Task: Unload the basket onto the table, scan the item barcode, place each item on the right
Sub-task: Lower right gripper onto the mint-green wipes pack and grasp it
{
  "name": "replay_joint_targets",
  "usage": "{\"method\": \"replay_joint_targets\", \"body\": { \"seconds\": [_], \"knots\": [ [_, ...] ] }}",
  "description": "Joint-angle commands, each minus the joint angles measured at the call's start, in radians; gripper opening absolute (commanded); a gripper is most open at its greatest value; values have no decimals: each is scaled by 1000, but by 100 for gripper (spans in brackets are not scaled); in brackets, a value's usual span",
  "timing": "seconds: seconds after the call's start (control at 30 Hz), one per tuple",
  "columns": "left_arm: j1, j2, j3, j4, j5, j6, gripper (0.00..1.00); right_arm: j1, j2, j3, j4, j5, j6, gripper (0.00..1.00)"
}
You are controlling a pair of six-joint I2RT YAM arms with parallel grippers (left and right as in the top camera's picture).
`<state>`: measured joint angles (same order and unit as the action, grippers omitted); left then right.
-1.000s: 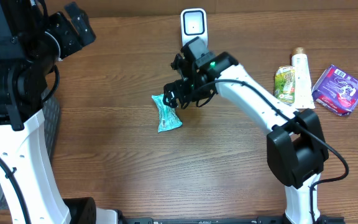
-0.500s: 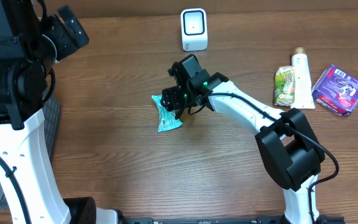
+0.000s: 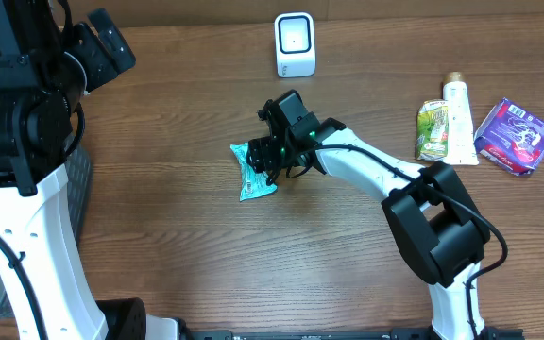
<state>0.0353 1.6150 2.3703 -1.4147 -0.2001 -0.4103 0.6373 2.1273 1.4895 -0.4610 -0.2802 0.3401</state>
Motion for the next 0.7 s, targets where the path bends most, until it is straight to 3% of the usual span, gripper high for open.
{"method": "replay_joint_targets", "body": {
  "seconds": [0.0, 0.5, 0.67],
  "knots": [
    [4, 6, 6, 0, -19, 22, 100, -2, 28, -10, 10, 10, 5, 74],
    [4, 6, 6, 0, -19, 22, 100, 5, 31, -10, 15, 11, 9, 75],
    [4, 6, 6, 0, -19, 22, 100, 14, 71, -10, 72, 10, 108, 68]
  ]
}}
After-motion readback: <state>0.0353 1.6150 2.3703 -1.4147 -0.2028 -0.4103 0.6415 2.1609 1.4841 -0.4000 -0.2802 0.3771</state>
